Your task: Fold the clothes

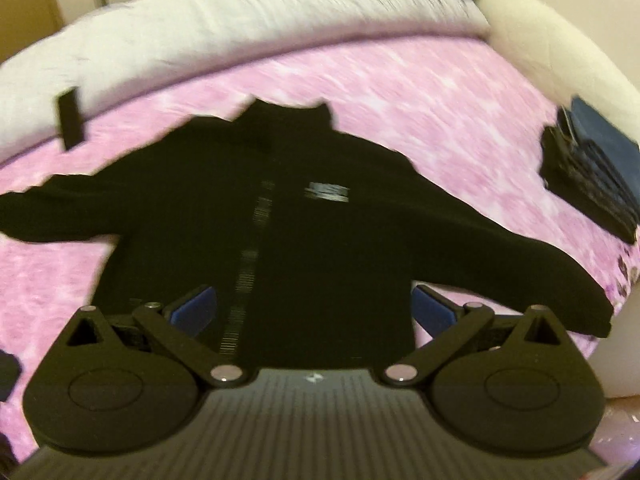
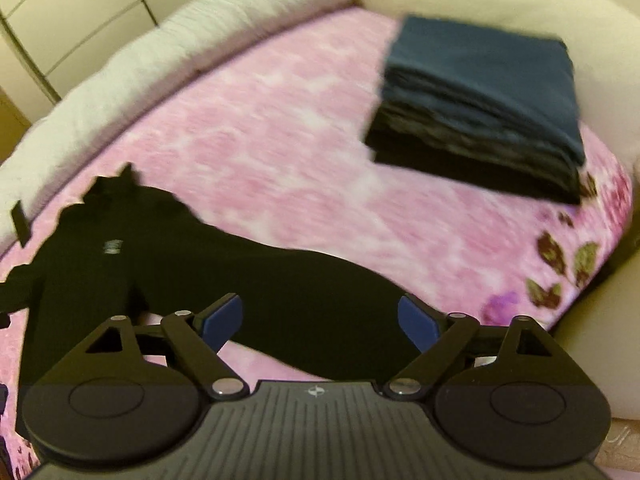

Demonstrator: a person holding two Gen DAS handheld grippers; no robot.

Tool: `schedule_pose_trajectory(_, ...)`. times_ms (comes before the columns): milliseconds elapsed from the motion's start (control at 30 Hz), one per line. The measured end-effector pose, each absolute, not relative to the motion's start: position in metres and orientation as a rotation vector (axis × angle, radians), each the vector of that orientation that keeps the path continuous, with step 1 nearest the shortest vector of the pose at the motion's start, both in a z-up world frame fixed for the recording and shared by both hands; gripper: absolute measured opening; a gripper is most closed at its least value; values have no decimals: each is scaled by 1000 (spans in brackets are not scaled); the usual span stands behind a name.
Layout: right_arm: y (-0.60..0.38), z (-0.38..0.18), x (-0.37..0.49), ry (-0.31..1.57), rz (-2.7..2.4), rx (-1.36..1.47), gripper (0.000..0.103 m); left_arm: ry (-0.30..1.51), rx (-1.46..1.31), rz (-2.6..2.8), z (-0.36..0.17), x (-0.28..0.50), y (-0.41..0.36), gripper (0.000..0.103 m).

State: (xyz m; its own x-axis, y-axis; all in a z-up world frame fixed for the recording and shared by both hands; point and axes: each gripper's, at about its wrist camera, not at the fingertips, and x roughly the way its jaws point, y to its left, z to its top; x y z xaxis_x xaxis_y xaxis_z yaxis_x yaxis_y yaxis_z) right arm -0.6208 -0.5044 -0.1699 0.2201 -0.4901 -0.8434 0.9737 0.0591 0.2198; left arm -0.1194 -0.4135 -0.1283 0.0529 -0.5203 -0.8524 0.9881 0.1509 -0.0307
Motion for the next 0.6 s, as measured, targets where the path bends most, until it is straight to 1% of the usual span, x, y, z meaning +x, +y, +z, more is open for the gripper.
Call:
schedule_pose_trajectory(133,-466,-136,-551,634,-1309,865,88,829,678,-1307,-111,-35,-372,102)
schedule_pose_trajectory(233,-429,-112,-498,635,-1385,830,88,776,668,-1302,-87,20,-341,102)
schedule_pose_trajectory(333,-397,-95,-446,679,-1418,867,88,762,627,-1285,-65,68,-308,102)
schedule_pose_trajectory(467,-365,-65,-389,704,-1370,801,88,778,600,-1275,-53,105,-267,102)
schedule_pose_trajectory(600,-342,-44,-352,771,-1330,716,88,803,595,-1261,-47,119,-226,102)
